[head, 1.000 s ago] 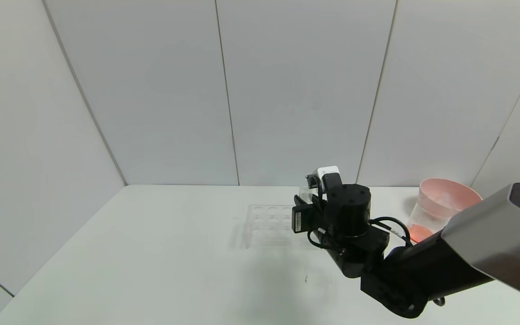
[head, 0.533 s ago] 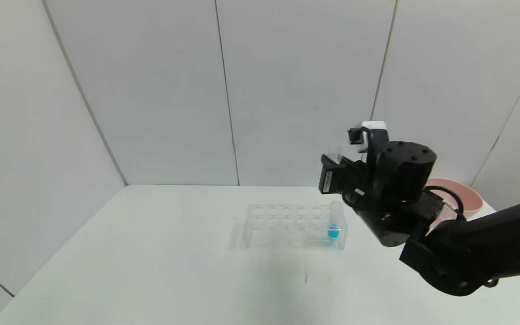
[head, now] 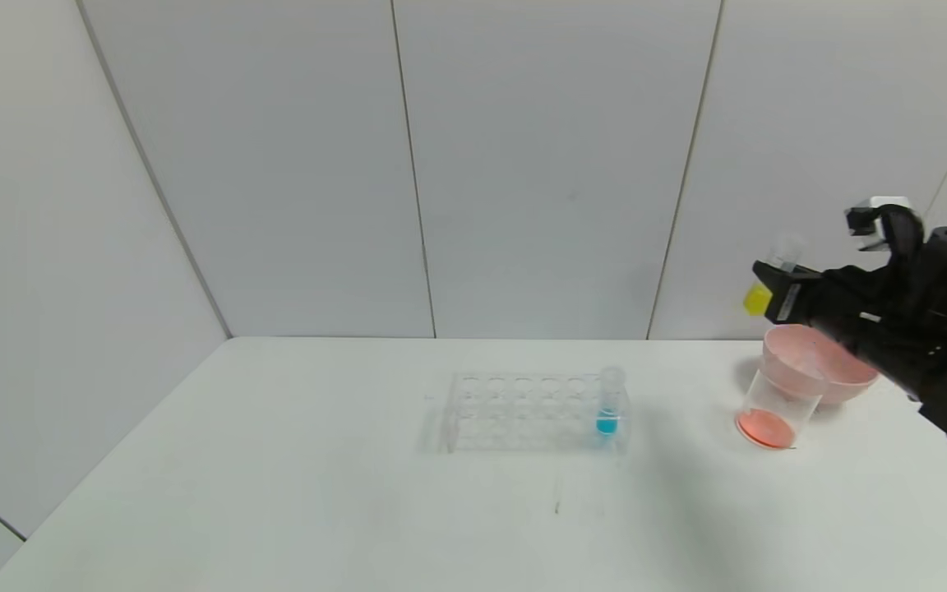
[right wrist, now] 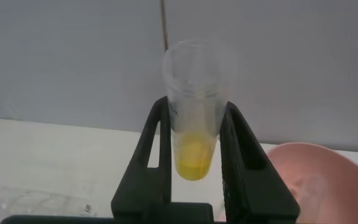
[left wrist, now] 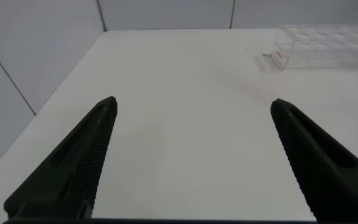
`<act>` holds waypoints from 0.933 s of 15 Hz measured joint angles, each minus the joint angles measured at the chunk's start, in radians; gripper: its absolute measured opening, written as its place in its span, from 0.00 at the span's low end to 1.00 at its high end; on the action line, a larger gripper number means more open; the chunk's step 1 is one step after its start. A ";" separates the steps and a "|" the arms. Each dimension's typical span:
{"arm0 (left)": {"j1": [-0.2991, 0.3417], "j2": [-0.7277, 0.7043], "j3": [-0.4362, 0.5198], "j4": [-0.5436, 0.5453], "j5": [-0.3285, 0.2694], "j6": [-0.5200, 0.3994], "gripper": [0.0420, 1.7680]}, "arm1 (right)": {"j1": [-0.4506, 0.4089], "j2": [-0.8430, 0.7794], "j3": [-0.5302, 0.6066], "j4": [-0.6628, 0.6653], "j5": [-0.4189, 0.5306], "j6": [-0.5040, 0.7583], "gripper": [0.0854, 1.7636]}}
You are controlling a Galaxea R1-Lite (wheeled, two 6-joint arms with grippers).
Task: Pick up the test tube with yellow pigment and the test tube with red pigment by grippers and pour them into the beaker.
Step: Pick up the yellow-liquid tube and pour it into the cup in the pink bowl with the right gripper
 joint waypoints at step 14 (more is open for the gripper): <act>0.000 0.000 0.000 0.000 0.000 0.000 1.00 | -0.490 0.140 -0.038 -0.193 0.632 -0.637 0.26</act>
